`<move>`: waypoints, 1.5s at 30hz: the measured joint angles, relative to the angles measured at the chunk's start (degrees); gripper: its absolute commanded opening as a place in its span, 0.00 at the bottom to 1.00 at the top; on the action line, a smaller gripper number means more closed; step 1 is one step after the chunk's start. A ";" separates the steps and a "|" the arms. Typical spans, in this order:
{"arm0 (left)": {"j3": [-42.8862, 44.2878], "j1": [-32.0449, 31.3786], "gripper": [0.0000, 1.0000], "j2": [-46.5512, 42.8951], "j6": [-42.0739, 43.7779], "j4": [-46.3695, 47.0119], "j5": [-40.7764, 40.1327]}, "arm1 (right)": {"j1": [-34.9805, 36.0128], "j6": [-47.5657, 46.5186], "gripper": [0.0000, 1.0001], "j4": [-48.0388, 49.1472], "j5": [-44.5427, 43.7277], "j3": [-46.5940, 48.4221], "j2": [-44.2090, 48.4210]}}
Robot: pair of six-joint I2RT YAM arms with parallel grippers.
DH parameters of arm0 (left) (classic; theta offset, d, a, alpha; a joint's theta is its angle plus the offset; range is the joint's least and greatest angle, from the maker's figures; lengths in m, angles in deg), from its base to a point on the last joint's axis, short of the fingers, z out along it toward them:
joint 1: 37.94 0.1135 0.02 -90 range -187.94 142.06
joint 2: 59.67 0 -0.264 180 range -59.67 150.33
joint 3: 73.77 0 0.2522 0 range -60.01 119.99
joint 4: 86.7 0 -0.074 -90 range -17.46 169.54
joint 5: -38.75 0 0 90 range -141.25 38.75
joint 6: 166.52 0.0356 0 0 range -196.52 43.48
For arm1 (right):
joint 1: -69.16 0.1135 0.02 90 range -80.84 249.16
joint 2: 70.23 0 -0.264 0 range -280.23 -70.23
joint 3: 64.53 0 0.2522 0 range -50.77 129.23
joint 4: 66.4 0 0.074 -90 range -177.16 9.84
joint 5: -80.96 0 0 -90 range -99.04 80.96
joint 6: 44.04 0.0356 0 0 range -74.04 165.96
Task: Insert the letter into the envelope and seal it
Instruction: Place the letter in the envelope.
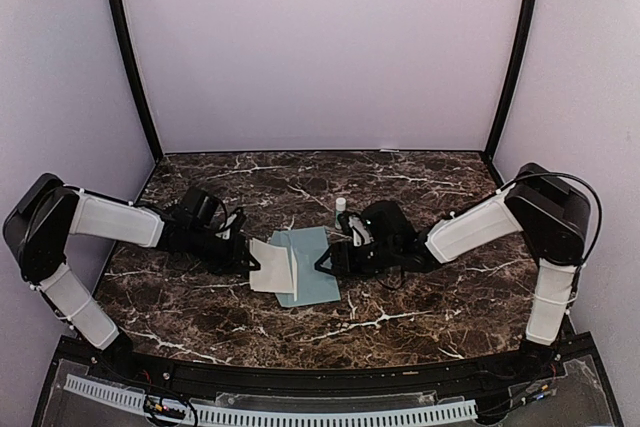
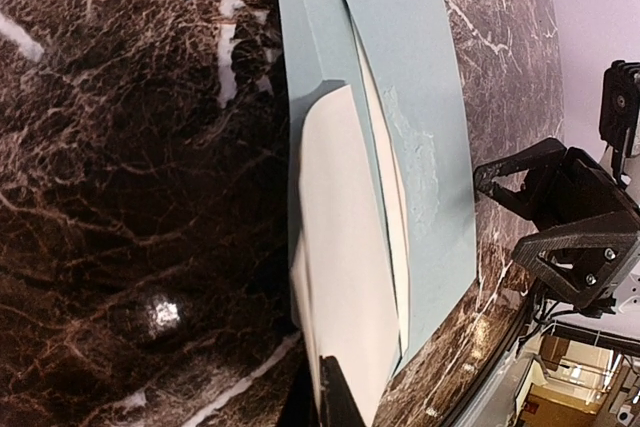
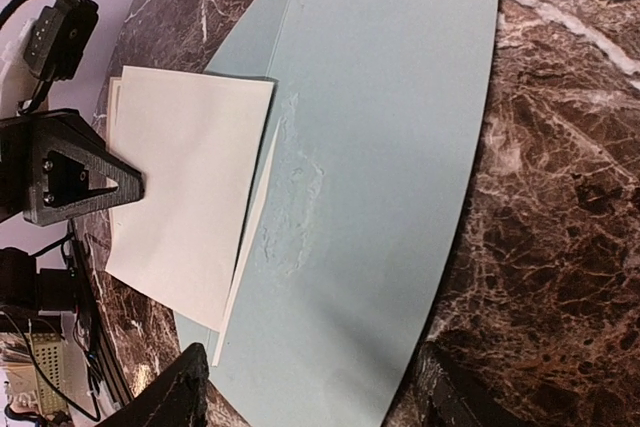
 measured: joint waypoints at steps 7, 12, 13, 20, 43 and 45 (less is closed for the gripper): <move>-0.57 0.00 0.00 0.79 -0.50 1.79 0.46 | 0.00 0.57 0.66 0.87 0.90 0.61 -0.90; -0.76 0.00 0.00 1.53 -0.74 2.45 0.76 | 0.00 0.72 0.65 0.90 0.96 0.63 -0.94; -0.81 0.04 0.00 1.70 -0.83 2.62 0.90 | -0.02 0.74 0.65 0.90 0.96 0.66 -0.96; -1.05 0.11 0.00 2.27 -1.31 3.98 1.64 | -0.02 0.74 0.64 0.90 1.22 0.74 -1.09; -1.36 0.11 0.00 5.16 -3.87 9.25 3.89 | 0.13 0.74 0.63 0.76 2.19 1.68 -1.88; -1.36 0.11 0.00 5.40 -4.09 9.73 4.04 | 0.24 0.72 0.63 0.76 2.23 1.73 -1.92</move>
